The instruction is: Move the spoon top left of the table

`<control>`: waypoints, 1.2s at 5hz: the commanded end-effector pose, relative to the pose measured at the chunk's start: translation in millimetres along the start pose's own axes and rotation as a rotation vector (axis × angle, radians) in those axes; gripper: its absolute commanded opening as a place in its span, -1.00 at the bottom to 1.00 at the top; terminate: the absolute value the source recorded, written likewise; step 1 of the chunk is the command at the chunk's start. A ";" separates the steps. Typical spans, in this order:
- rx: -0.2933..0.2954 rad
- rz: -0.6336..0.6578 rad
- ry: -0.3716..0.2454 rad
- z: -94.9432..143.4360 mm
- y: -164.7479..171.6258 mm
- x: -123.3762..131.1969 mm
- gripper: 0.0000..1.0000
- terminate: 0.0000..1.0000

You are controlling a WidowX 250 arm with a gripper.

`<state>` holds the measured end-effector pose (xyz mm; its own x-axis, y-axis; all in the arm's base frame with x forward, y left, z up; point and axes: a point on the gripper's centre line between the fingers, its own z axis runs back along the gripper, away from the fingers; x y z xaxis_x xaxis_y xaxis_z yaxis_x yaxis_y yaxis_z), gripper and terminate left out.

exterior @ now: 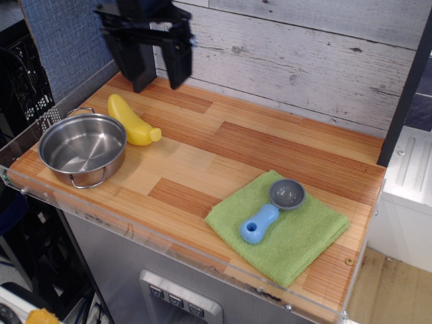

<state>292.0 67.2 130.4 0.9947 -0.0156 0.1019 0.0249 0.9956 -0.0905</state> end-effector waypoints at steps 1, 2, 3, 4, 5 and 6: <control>0.044 -0.230 -0.052 -5.8 -56.4 -15.6 1.00 -1.00; 0.049 -0.205 -0.086 -24.1 -75.1 -28.4 1.00 -1.00; 0.007 -0.140 -0.111 -46.3 -87.9 -32.5 1.00 -1.00; 0.011 -0.123 -0.112 -65.6 -102.3 -32.4 1.00 -1.00; -0.024 -0.172 -0.059 -93.1 -116.3 -31.1 1.00 -1.00; -0.017 -0.225 -0.025 -107.5 -128.3 -31.9 1.00 -1.00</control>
<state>263.3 -69.6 21.8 0.9666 -0.2323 0.1082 0.2417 0.9667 -0.0846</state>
